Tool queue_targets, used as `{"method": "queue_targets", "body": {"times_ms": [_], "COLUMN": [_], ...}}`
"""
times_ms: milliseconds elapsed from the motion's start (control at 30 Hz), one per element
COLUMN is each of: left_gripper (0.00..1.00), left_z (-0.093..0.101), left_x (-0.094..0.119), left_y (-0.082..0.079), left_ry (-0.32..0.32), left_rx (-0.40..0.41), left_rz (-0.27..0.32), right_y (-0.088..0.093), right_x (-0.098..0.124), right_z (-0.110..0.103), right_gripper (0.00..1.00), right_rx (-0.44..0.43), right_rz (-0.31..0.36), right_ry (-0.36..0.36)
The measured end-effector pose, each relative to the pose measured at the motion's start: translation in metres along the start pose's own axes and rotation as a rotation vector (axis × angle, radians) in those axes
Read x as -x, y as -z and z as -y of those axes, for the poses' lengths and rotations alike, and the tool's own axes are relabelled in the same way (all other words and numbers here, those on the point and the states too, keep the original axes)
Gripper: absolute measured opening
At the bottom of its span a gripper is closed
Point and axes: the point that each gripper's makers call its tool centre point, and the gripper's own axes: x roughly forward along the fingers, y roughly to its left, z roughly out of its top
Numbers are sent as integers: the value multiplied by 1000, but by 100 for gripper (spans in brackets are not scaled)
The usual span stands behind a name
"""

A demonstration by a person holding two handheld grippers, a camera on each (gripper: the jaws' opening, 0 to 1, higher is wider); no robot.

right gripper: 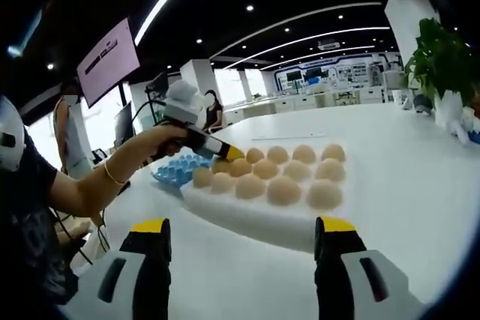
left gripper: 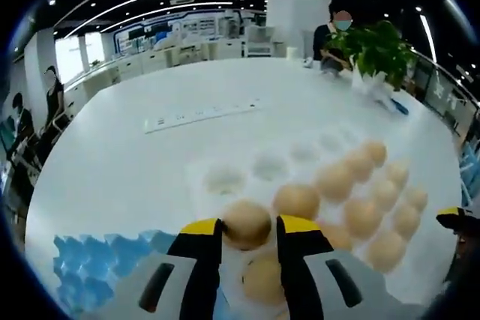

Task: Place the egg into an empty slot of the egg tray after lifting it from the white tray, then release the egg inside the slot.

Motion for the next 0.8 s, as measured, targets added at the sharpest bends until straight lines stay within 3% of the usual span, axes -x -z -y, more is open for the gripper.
{"method": "queue_targets", "body": {"times_ms": [167, 567, 800], "left_gripper": [28, 28, 27], "left_z": [-3, -8, -10], "left_x": [-1, -5, -7], "left_y": [-1, -2, -2], "left_ry": [-33, -64, -92], "left_rx": [-2, 13, 34], "left_rz": [-1, 9, 19], "right_y": [-5, -39, -30], "right_x": [3, -4, -1], "right_z": [4, 0, 0], "right_gripper": [81, 81, 81], "right_rx": [-5, 36, 114], "right_rz": [0, 72, 17], "right_ry": [5, -65, -44]}}
